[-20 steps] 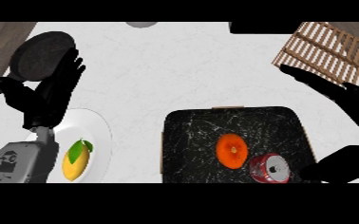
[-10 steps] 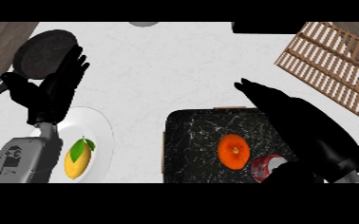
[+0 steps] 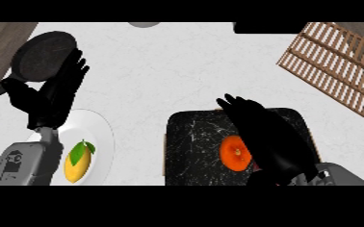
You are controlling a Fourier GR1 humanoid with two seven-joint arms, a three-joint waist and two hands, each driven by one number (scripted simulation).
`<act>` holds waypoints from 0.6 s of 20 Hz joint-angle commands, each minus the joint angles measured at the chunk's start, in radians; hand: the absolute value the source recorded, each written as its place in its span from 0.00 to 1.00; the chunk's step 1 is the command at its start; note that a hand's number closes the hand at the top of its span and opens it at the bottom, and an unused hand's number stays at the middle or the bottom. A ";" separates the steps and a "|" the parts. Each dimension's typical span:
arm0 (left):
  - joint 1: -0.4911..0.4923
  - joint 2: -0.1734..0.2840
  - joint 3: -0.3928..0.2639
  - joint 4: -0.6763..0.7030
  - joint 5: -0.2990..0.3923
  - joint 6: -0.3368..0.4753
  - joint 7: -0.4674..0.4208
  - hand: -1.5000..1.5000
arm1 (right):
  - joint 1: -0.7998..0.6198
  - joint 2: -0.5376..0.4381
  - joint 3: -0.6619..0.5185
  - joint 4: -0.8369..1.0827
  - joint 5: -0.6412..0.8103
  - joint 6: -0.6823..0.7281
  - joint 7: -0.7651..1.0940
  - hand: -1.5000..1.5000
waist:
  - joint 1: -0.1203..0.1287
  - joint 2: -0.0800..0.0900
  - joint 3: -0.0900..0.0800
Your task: Pick the squash from the tray and place it in the tiered shelf
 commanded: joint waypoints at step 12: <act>0.005 -0.054 -0.040 -0.048 -0.047 0.036 0.051 0.50 | 0.062 0.106 0.084 0.043 0.137 0.108 0.180 0.00 | -0.003 0.000 0.001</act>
